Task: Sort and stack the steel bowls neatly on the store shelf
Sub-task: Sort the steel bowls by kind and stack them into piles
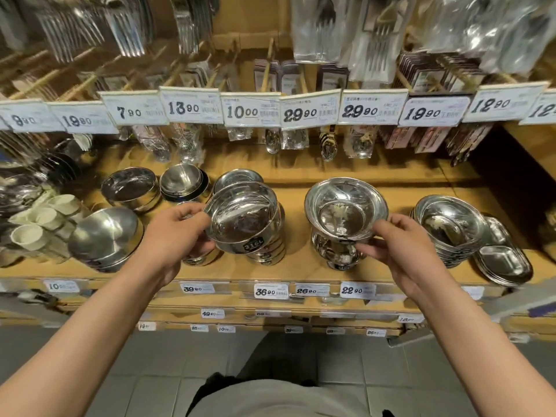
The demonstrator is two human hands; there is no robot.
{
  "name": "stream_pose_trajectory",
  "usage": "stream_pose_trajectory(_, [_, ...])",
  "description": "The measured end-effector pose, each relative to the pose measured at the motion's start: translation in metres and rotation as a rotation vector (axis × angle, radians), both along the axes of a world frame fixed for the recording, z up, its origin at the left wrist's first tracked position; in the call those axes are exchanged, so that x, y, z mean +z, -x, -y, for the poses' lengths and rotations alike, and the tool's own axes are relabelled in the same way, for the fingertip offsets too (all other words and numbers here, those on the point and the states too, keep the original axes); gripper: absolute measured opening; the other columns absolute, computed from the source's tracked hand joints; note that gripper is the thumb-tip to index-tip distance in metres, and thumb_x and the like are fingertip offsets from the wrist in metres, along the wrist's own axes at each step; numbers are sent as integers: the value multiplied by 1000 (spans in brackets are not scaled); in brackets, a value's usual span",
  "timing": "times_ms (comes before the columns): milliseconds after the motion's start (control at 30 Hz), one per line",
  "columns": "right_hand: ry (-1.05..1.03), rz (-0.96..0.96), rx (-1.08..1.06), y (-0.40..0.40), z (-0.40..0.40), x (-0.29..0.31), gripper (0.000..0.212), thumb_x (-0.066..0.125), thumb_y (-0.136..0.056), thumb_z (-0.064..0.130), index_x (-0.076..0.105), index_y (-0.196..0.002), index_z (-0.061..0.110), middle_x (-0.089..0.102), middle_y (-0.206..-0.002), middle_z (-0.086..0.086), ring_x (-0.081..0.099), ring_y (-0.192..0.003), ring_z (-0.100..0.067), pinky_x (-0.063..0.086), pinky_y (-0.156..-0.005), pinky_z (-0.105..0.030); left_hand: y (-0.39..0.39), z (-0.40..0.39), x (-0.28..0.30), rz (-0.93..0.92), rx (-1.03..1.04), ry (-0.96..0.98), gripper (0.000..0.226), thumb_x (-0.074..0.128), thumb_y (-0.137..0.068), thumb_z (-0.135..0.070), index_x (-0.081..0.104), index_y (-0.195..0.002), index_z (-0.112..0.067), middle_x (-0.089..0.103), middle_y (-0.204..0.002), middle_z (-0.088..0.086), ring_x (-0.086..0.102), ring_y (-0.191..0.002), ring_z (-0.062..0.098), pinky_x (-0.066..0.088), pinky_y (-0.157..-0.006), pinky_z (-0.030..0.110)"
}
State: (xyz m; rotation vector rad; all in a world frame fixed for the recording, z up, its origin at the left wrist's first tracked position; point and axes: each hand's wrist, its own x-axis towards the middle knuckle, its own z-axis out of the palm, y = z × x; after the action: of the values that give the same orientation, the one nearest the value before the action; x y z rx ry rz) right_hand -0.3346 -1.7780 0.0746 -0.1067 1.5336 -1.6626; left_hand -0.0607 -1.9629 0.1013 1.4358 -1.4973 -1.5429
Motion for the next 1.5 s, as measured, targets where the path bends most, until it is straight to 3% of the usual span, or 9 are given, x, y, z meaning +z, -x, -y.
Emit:
stream_pose_trajectory(400, [-14,-23,29,-98,49,38,10,62,-94,-4,64,-101,3,78,-90,-17,79,-78,-23,64,-61,-28,-155,59,22,-33,240,-17,19,66,-91,-3,78,-94,-17,78,-77,5,67,-53,13,57,-50,19])
stream_pose_trajectory(600, [-13,-63,151,-164,104,41,16,62,-94,-4,64,-108,2,79,-86,-14,78,-79,-20,61,-60,-22,-215,85,23,-63,267,-46,24,60,-94,0,74,-112,-9,70,-101,16,63,-76,21,56,-52,18])
stream_pose_trajectory(800, [-1,-47,80,-190,120,36,15,62,-95,-3,65,-109,0,78,-95,-17,78,-87,-22,62,-61,-22,-241,103,16,-47,219,-57,23,60,-95,0,74,-108,-13,75,-105,12,67,-80,21,56,-52,18])
stream_pose_trajectory(967, [-51,-78,-70,-174,79,30,12,63,-95,0,65,-107,-1,78,-98,-18,77,-85,-23,65,-67,-29,-211,109,12,-63,74,-64,21,62,-93,1,77,-99,-13,80,-89,10,73,-62,14,59,-52,19])
stream_pose_trajectory(1067, [-87,-101,-181,-145,42,32,7,60,-96,0,65,-92,2,78,-81,-14,78,-73,-20,63,-61,-25,-174,100,15,-102,-38,-75,24,64,-91,1,79,-88,-17,79,-85,13,71,-57,15,57,-49,19])
stream_pose_trajectory(1167, [-145,-154,-279,-108,6,36,15,59,-97,0,61,-83,5,70,-83,-12,76,-66,-17,65,-70,-35,-130,87,18,-111,-146,-72,32,64,-90,2,81,-74,-19,77,-78,15,69,-57,17,54,-44,17])
stream_pose_trajectory(1267, [-113,-195,-356,-69,-27,42,20,57,-96,-3,60,-78,4,68,-69,-7,73,-59,-12,63,-60,-28,-86,68,18,-114,-222,-71,26,66,-90,0,81,-78,-19,79,-86,15,70,-63,20,60,-55,27])
stream_pose_trajectory(1367, [-83,-220,-382,-29,-52,45,22,55,-95,-6,60,-75,2,68,-57,-3,72,-57,-11,60,-57,-22,-44,46,15,-87,-289,-34,38,66,-91,-4,81,-75,-35,78,-75,7,70,-57,16,58,-50,25])
stream_pose_trajectory(1500, [-110,-250,-362,37,-83,39,15,58,-92,-6,63,-78,-2,68,-74,-15,71,-66,-20,60,-57,-22,16,11,10,-42,-365,-9,32,63,-94,-7,82,-87,-32,80,-81,5,70,-62,17,60,-55,28])
